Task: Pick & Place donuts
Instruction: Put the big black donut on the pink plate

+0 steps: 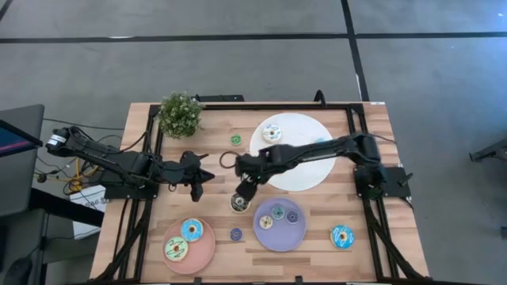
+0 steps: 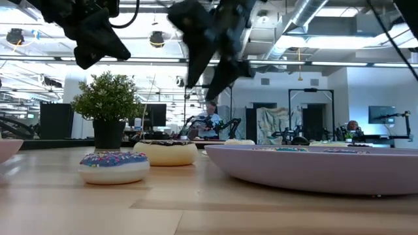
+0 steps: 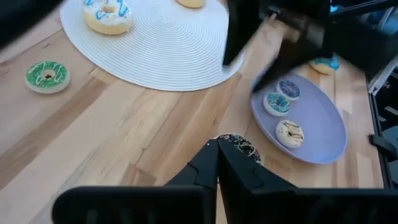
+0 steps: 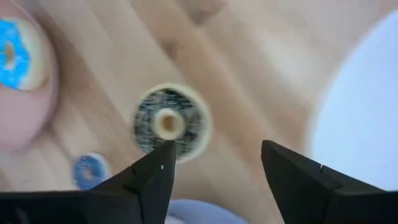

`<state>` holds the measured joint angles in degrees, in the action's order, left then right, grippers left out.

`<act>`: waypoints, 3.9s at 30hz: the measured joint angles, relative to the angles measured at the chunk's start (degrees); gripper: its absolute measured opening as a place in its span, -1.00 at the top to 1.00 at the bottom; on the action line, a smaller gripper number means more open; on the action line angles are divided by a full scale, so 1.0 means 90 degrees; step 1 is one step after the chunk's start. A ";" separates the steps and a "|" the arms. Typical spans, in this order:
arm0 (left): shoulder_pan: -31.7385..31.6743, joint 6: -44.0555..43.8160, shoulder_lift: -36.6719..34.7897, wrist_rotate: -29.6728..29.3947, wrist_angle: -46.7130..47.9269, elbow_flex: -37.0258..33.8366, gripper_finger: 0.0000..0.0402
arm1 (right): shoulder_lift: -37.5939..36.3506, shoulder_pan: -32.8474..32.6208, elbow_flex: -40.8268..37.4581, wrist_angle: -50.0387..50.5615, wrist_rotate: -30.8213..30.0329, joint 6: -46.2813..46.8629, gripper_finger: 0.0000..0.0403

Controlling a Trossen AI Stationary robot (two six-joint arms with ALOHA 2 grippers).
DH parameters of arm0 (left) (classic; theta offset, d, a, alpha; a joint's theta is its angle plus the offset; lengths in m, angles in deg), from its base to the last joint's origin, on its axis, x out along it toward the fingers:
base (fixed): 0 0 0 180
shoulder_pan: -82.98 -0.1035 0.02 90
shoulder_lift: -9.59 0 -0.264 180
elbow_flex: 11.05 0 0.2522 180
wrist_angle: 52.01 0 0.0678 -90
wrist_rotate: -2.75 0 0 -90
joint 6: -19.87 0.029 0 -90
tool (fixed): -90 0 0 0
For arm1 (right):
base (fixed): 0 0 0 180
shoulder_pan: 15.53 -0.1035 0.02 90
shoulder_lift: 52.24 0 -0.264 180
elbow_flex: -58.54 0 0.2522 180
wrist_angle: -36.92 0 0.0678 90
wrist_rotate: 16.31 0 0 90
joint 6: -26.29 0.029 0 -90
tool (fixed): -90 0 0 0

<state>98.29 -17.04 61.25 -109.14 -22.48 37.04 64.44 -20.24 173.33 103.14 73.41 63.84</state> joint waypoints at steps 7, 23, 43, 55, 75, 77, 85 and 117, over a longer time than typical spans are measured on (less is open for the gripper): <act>0.0000 0.0167 0.0000 -0.0107 -0.0068 0.0000 0.73 | -0.1590 -0.0098 -0.1413 0.0127 -0.0463 -0.0846 -0.08; -0.0004 0.1175 0.0002 -0.0399 -0.0448 -0.0002 0.18 | -0.5043 -0.0082 -0.4602 0.0126 -0.0858 0.1327 0.10; -0.0005 0.0187 0.1631 -0.0855 -0.0120 0.1308 0.18 | -0.5972 -0.1139 -0.4609 0.1505 -0.3691 0.0129 0.25; -0.0181 -0.0788 0.2966 -0.0840 0.1158 0.2754 0.18 | -0.7675 -0.1731 -0.6609 -0.0022 -0.3822 -0.0460 0.30; -0.1083 -0.3257 0.5957 0.2339 0.4000 0.5147 0.18 | -0.9133 -0.1632 -0.7928 -0.1594 -0.2458 -0.0869 0.40; -0.1095 -0.3136 0.6093 0.2655 0.4004 0.5262 0.18 | -0.9136 -0.1632 -0.7929 -0.1593 -0.2459 -0.0895 0.40; -0.1100 -0.2709 0.6258 0.2637 0.4139 0.5344 0.18 | -0.9136 -0.1632 -0.7929 -0.1573 -0.2457 -0.0904 0.40; -0.0826 -0.0778 0.6686 0.2002 0.4197 0.5331 -0.32 | -0.9138 -0.1632 -0.7929 -0.1608 -0.2464 -0.0899 0.40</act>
<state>90.86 -24.04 121.42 -91.12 15.29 85.01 -17.80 -34.92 101.97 88.68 51.23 55.75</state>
